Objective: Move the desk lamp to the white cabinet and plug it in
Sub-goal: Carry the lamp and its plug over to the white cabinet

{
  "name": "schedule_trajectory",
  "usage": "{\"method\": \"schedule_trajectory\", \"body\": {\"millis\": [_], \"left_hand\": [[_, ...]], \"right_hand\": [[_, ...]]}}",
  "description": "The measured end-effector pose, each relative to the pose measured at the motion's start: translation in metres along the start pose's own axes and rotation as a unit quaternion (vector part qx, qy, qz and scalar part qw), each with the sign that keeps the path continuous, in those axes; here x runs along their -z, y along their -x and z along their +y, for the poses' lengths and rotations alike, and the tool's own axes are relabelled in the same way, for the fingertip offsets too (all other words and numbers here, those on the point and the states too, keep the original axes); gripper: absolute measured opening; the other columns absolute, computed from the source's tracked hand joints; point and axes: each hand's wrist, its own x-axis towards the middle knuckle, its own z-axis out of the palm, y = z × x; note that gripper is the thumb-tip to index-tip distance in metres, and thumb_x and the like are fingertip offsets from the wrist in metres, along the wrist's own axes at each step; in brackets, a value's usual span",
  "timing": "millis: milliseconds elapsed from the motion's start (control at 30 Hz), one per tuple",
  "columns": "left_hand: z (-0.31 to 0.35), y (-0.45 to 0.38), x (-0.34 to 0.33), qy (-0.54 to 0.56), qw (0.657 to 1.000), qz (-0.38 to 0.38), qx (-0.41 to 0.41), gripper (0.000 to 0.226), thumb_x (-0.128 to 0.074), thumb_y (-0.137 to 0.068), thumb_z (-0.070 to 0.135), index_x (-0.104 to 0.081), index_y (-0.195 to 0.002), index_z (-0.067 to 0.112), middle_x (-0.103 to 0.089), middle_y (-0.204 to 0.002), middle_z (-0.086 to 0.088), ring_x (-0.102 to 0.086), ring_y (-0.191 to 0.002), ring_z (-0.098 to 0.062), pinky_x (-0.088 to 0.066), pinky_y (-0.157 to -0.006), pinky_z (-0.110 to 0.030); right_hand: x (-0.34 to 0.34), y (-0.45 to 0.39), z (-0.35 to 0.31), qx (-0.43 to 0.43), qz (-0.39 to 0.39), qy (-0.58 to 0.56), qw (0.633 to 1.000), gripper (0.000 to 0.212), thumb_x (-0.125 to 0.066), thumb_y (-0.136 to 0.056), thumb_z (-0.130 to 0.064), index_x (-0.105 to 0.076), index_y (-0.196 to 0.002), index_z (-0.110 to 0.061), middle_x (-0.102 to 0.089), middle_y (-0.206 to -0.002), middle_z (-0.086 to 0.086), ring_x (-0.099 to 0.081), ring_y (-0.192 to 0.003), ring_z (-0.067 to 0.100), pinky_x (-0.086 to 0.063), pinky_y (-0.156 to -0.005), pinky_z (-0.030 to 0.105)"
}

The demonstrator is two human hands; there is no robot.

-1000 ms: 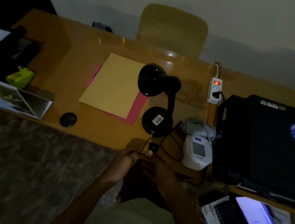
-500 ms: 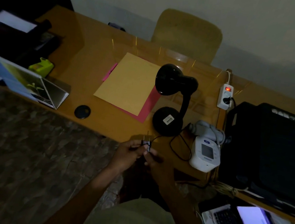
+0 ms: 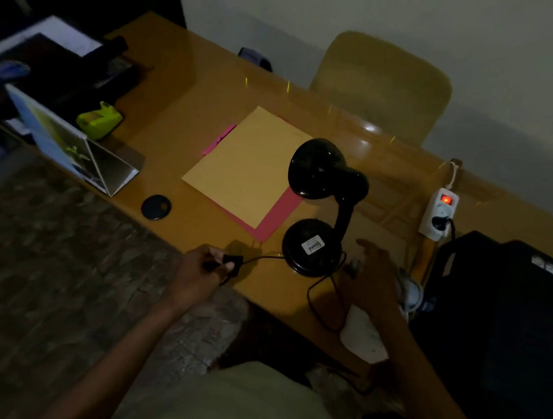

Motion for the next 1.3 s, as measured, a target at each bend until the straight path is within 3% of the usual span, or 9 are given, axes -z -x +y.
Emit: {"method": "schedule_trajectory", "body": {"millis": [100, 167, 267, 467, 533, 767, 933, 1100, 1300], "left_hand": [[0.001, -0.002, 0.005, -0.047, 0.996, 0.074, -0.033, 0.013, -0.072, -0.088, 0.012, -0.061, -0.093, 0.009, -0.065, -0.091, -0.003, -0.06, -0.078, -0.014, -0.039, -0.056, -0.011], [-0.001, -0.002, 0.011, -0.073, 0.991, 0.105, -0.038, 0.015, -0.071, -0.089, 0.012, -0.06, -0.098, 0.007, -0.068, -0.095, -0.011, -0.063, -0.08, -0.021, -0.044, -0.061, -0.018], [-0.004, -0.001, 0.014, -0.124, 0.983, 0.132, -0.028, 0.018, -0.071, -0.088, 0.012, -0.063, -0.102, 0.003, -0.07, -0.1, -0.019, -0.065, -0.092, -0.034, -0.043, -0.068, -0.029], [-0.002, 0.007, -0.007, -0.107, 0.987, 0.121, -0.018, 0.018, -0.07, -0.088, 0.01, -0.062, -0.105, 0.011, -0.072, -0.106, -0.01, -0.067, -0.101, -0.023, -0.053, -0.079, -0.029], [-0.001, 0.009, -0.012, -0.11, 0.984, 0.137, -0.018, 0.019, -0.071, -0.087, 0.011, -0.062, -0.104, 0.014, -0.073, -0.105, -0.008, -0.068, -0.099, -0.021, -0.052, -0.076, -0.025], [0.003, 0.017, -0.022, -0.115, 0.978, 0.173, -0.004, 0.016, -0.07, -0.089, 0.017, -0.061, -0.102, 0.019, -0.074, -0.105, -0.002, -0.068, -0.099, -0.018, -0.058, -0.08, -0.037], [0.001, 0.022, -0.032, -0.118, 0.976, 0.184, 0.006, 0.016, -0.071, -0.088, 0.013, -0.065, -0.103, 0.013, -0.074, -0.104, -0.006, -0.068, -0.095, -0.016, -0.049, -0.073, -0.022], [0.002, 0.023, -0.038, -0.124, 0.977, 0.173, 0.002, 0.018, -0.071, -0.088, 0.011, -0.065, -0.105, 0.01, -0.074, -0.103, -0.006, -0.067, -0.093, -0.014, -0.048, -0.071, -0.017], [0.009, 0.02, -0.042, -0.125, 0.979, 0.163, -0.012, 0.017, -0.07, -0.088, 0.008, -0.064, -0.102, 0.013, -0.074, -0.1, -0.004, -0.062, -0.087, -0.009, -0.042, -0.066, -0.007]], "right_hand": [[-0.003, -0.035, 0.027, -0.004, -0.167, 0.086, 0.982, 0.093, -0.074, -0.083, -0.026, -0.019, -0.157, -0.016, -0.035, -0.152, 0.021, -0.049, -0.127, 0.04, -0.048, -0.089, 0.041], [-0.01, -0.049, 0.028, 0.037, -0.224, 0.072, 0.971, 0.114, -0.087, -0.068, -0.032, -0.018, -0.157, -0.015, -0.037, -0.153, 0.017, -0.043, -0.136, 0.037, -0.044, -0.104, 0.046], [-0.031, -0.058, 0.024, 0.099, -0.247, 0.016, 0.964, 0.126, -0.094, -0.051, -0.041, -0.026, -0.153, -0.014, -0.042, -0.15, 0.008, -0.041, -0.139, 0.027, -0.042, -0.108, 0.034], [-0.061, -0.07, 0.022, 0.127, -0.206, 0.02, 0.97, 0.149, -0.08, -0.039, -0.075, -0.005, -0.158, -0.025, -0.016, -0.162, 0.005, -0.021, -0.149, 0.031, -0.039, -0.112, 0.052], [-0.064, -0.073, 0.023, 0.149, -0.205, 0.031, 0.967, 0.152, -0.076, -0.037, -0.082, 0.0, -0.157, -0.029, -0.012, -0.164, 0.002, -0.016, -0.15, 0.031, -0.038, -0.112, 0.053], [-0.072, -0.082, 0.022, 0.203, -0.198, 0.047, 0.958, 0.144, -0.067, -0.035, -0.092, -0.005, -0.155, -0.041, -0.008, -0.165, 0.001, -0.01, -0.152, 0.033, -0.035, -0.111, 0.06], [-0.075, -0.087, 0.021, 0.209, -0.2, 0.061, 0.955, 0.144, -0.066, -0.035, -0.092, -0.011, -0.156, -0.037, -0.009, -0.164, 0.0, -0.014, -0.15, 0.031, -0.036, -0.113, 0.054], [-0.079, -0.086, 0.018, 0.165, -0.195, 0.063, 0.965, 0.147, -0.068, -0.034, -0.089, -0.01, -0.156, -0.033, -0.015, -0.161, -0.001, -0.021, -0.148, 0.025, -0.038, -0.114, 0.045], [-0.089, -0.074, 0.013, 0.158, -0.139, 0.058, 0.976, 0.133, -0.067, -0.041, -0.082, -0.019, -0.155, -0.031, -0.025, -0.153, -0.001, -0.024, -0.142, 0.025, -0.04, -0.111, 0.041]]}}
